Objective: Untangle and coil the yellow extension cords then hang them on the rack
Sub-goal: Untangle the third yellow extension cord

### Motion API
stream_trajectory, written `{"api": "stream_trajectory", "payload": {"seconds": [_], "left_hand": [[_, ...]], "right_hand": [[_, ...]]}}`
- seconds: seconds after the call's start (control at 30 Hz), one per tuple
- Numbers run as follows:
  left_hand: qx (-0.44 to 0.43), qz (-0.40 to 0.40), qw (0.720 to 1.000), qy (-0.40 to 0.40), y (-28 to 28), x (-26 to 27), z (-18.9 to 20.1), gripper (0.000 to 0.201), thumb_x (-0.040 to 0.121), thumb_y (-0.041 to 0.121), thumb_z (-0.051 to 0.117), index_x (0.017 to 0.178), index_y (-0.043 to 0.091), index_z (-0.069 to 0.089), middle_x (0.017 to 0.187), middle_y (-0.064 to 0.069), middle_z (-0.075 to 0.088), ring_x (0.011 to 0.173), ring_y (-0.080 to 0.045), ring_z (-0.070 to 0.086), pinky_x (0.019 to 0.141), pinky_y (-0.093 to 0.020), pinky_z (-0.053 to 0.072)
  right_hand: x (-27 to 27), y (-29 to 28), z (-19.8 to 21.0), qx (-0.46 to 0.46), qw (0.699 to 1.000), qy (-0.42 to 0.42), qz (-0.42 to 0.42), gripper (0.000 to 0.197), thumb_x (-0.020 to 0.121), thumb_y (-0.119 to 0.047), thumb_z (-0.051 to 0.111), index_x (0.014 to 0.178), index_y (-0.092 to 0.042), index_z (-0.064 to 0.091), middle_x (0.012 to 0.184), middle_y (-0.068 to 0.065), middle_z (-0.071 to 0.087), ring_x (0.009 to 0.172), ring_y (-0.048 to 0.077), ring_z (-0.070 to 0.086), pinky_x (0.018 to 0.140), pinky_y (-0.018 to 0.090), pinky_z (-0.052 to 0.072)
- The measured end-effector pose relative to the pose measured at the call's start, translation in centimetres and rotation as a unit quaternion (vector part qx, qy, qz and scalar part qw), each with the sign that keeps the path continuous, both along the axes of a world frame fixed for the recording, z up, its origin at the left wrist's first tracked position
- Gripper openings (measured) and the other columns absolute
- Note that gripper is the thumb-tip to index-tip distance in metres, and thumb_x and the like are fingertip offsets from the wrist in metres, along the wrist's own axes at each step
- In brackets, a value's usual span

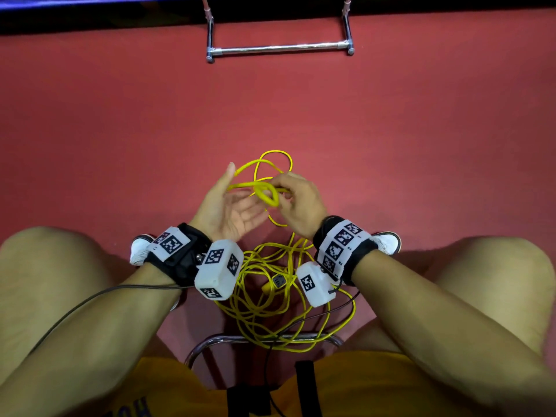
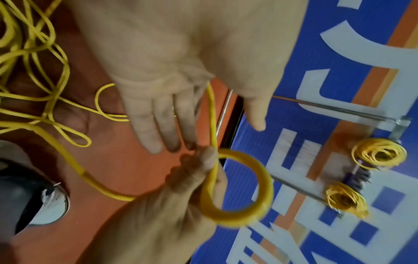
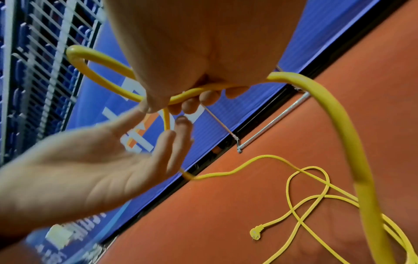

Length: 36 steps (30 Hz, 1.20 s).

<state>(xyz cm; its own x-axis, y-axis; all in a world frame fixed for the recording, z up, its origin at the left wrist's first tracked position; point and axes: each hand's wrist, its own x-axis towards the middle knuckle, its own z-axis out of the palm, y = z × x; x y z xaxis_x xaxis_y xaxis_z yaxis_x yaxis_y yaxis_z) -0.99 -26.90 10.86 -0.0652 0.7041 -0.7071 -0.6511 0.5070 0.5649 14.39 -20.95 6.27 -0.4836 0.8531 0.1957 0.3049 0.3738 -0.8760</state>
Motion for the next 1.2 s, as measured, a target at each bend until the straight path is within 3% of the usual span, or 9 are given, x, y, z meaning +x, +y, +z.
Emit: {"api": "stream_trajectory", "payload": {"seconds": [0.1, 0.2, 0.3, 0.43, 0.63, 0.77, 0.93, 1.03, 1.2], "left_hand": [[0.01, -0.038, 0.998, 0.054, 0.1, 0.4, 0.1, 0.021, 0.092, 0.041, 0.062, 0.097, 0.02, 0.066, 0.076, 0.001, 0.067, 0.063, -0.009, 0.065, 0.062, -0.025, 0.052], [0.047, -0.036, 0.995, 0.081, 0.3, -0.1, 0.4, 0.002, 0.091, 0.02, 0.063, 0.091, 0.02, 0.064, 0.072, 0.003, 0.068, 0.062, -0.007, 0.066, 0.059, -0.021, 0.045], [0.1, -0.009, 0.99, 0.096, 0.5, -0.1, 0.3, 0.007, 0.09, 0.008, 0.061, 0.092, 0.014, 0.063, 0.075, 0.001, 0.072, 0.065, -0.008, 0.068, 0.057, -0.017, 0.049], [0.126, 0.068, 0.971, 0.193, 0.8, 0.4, -0.3, 0.013, 0.09, -0.003, 0.064, 0.089, 0.01, 0.063, 0.071, -0.002, 0.071, 0.066, -0.013, 0.07, 0.065, -0.024, 0.058], [0.098, 0.142, 0.941, 0.292, 0.8, -0.8, -2.1, 0.016, 0.089, -0.008, 0.066, 0.085, 0.008, 0.063, 0.066, -0.001, 0.07, 0.063, -0.012, 0.068, 0.066, -0.027, 0.06], [0.068, 0.195, 0.936, 0.287, 1.1, -2.7, -2.3, 0.016, 0.09, -0.006, 0.065, 0.085, 0.009, 0.062, 0.071, -0.004, 0.066, 0.064, -0.012, 0.067, 0.067, -0.025, 0.059], [0.089, 0.258, 0.933, 0.234, 1.9, -4.2, -1.4, 0.011, 0.093, -0.004, 0.062, 0.092, 0.006, 0.06, 0.081, -0.008, 0.066, 0.071, -0.016, 0.072, 0.073, -0.028, 0.06], [0.118, 0.29, 0.93, 0.195, 2.2, -4.5, -0.8, 0.011, 0.094, -0.006, 0.06, 0.094, 0.005, 0.06, 0.085, -0.009, 0.067, 0.076, -0.018, 0.072, 0.075, -0.03, 0.059], [0.135, 0.333, 0.924, 0.132, 2.6, -5.3, 0.1, 0.014, 0.093, -0.009, 0.059, 0.101, 0.002, 0.06, 0.077, -0.006, 0.075, 0.088, -0.023, 0.073, 0.079, -0.033, 0.06]], "right_hand": [[-0.2, -0.3, -0.4, 0.019, 0.999, -0.033, 0.033, 0.014, 0.086, -0.026, 0.068, 0.089, -0.013, 0.071, 0.075, 0.0, 0.059, 0.073, 0.021, 0.052, 0.071, 0.044, 0.046], [0.0, -0.4, 0.3, -0.004, 0.998, -0.008, 0.055, 0.016, 0.089, -0.03, 0.063, 0.082, -0.018, 0.071, 0.07, 0.002, 0.058, 0.068, 0.02, 0.049, 0.067, 0.041, 0.044], [-0.4, -0.9, 1.0, -0.133, 0.99, 0.041, 0.028, 0.026, 0.092, -0.037, 0.057, 0.067, -0.036, 0.063, 0.062, -0.002, 0.051, 0.057, 0.012, 0.043, 0.058, 0.034, 0.039], [-1.5, -2.1, 0.9, -0.287, 0.955, 0.074, 0.001, 0.04, 0.103, -0.034, 0.047, 0.07, -0.016, 0.061, 0.058, -0.001, 0.054, 0.042, -0.001, 0.043, 0.048, 0.012, 0.033], [-1.6, -3.1, 4.6, -0.488, 0.865, 0.102, 0.06, 0.043, 0.103, -0.037, 0.046, 0.066, -0.016, 0.043, 0.041, -0.011, 0.023, 0.033, 0.005, 0.016, 0.039, 0.012, 0.013], [-0.1, -0.1, 6.7, -0.444, 0.886, 0.135, 0.004, 0.045, 0.101, -0.027, 0.051, 0.06, -0.013, 0.038, 0.035, -0.01, 0.021, 0.027, 0.004, 0.016, 0.038, 0.008, 0.014], [2.3, 2.7, 4.9, -0.197, 0.972, 0.049, -0.118, 0.04, 0.093, -0.036, 0.061, 0.06, -0.012, 0.058, 0.041, -0.011, 0.029, 0.038, 0.004, 0.026, 0.043, 0.022, 0.024], [2.8, 3.2, 3.7, -0.124, 0.975, -0.008, -0.185, 0.025, 0.091, -0.037, 0.064, 0.073, -0.023, 0.054, 0.049, -0.011, 0.041, 0.043, 0.003, 0.036, 0.053, 0.025, 0.029], [2.7, 2.6, 2.3, -0.146, 0.971, -0.165, -0.089, 0.041, 0.1, -0.033, 0.054, 0.063, -0.02, 0.041, 0.06, -0.004, 0.045, 0.067, 0.023, 0.046, 0.066, 0.032, 0.036]]}}
